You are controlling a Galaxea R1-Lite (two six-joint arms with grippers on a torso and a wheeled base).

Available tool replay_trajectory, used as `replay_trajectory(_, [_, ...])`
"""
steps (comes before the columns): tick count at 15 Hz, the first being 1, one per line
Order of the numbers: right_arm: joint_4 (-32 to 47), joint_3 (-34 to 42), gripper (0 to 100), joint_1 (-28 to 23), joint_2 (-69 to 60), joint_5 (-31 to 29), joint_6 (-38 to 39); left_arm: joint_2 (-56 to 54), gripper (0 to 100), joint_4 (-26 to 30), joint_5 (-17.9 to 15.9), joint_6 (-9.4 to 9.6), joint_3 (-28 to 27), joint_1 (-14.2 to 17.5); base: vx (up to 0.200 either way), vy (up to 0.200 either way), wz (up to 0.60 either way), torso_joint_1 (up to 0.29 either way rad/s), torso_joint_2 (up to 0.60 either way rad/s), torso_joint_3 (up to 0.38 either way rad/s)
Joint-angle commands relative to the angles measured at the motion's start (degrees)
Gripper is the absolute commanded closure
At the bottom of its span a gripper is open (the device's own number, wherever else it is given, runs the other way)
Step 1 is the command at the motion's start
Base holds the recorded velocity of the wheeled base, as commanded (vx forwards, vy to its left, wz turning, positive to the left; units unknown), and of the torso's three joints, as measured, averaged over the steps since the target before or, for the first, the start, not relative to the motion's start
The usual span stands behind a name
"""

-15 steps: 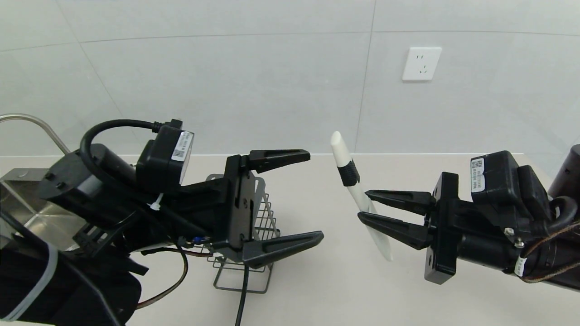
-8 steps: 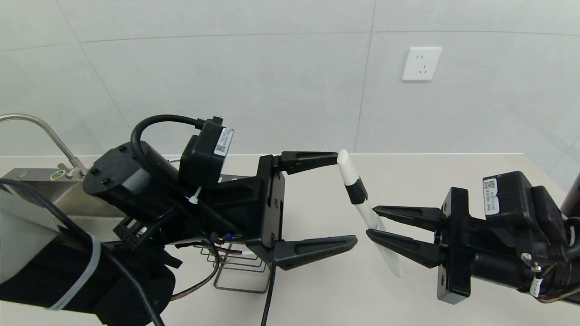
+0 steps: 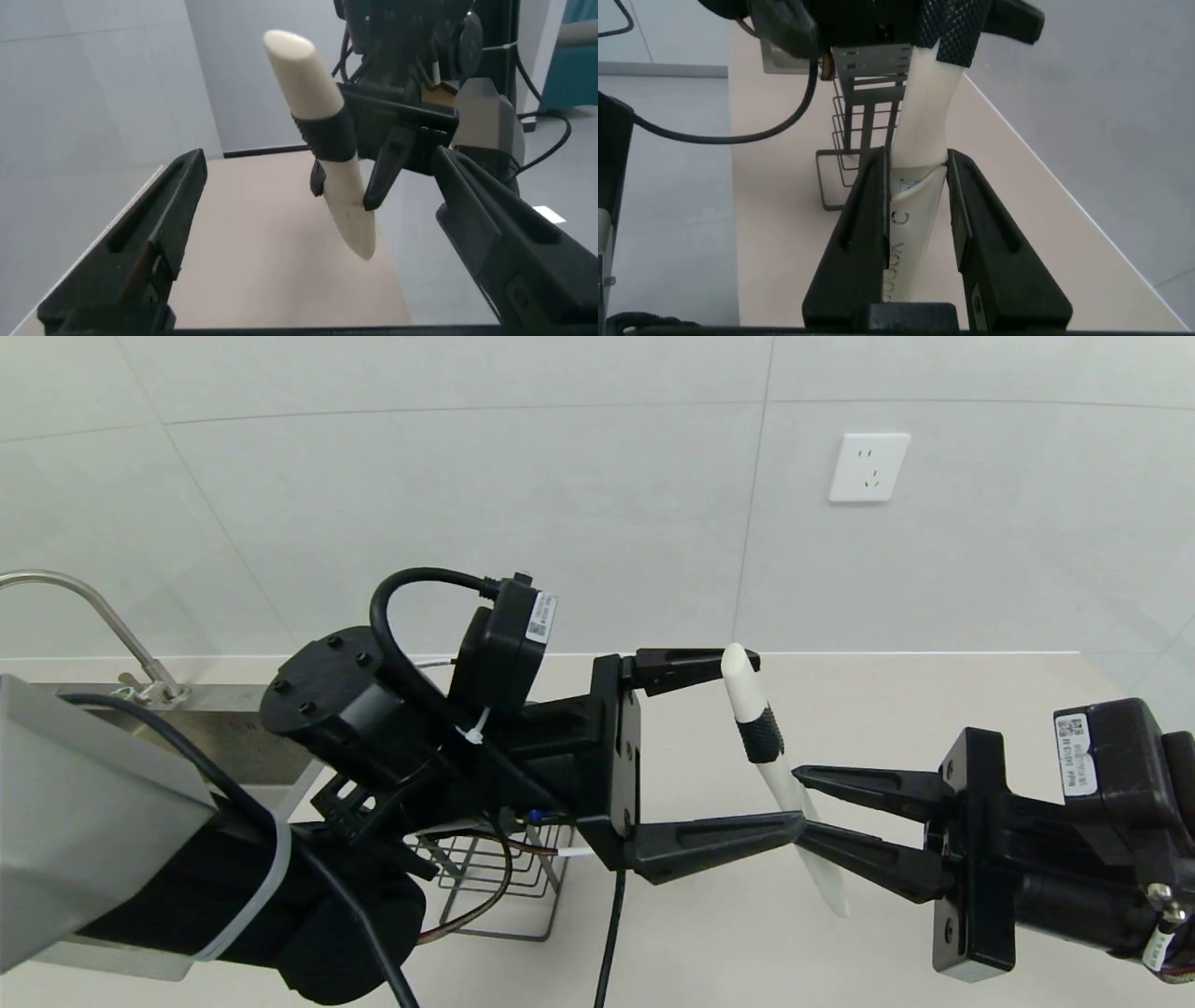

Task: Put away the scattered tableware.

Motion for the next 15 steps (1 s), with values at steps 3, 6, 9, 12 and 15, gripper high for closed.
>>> replay_trajectory(3, [0.07,0.06,100,-0.07,-0.17,0.01,0.01,0.49,0,-0.06,0.13,-0.66,-0.77,-2.10,0.000,0.000,0.00,0.000,0.00,0.000])
replay_trajectory(6, [0.07,-0.03,100,-0.07,-0.35,0.01,0.01,0.23,0,-0.06,0.13,-1.18,-0.77,-2.18,0.000,0.000,0.00,0.000,0.00,0.000])
replay_trajectory(9, [-0.02,-0.12,100,-0.16,-0.35,-0.07,0.01,0.14,0,-0.06,0.13,-1.62,-0.59,-2.36,0.000,0.000,0.00,0.000,0.00,0.000])
replay_trajectory(12, [-0.02,-0.21,100,-0.16,-0.44,-0.07,0.01,0.05,100,-0.06,0.13,-1.62,-0.59,-2.36,0.000,0.000,0.00,0.000,0.00,0.000])
replay_trajectory(15, [-0.02,-0.29,100,-0.16,-0.44,-0.07,0.01,-0.04,100,-0.06,0.22,-1.54,-0.68,-2.62,0.000,0.000,0.00,0.000,0.00,0.000])
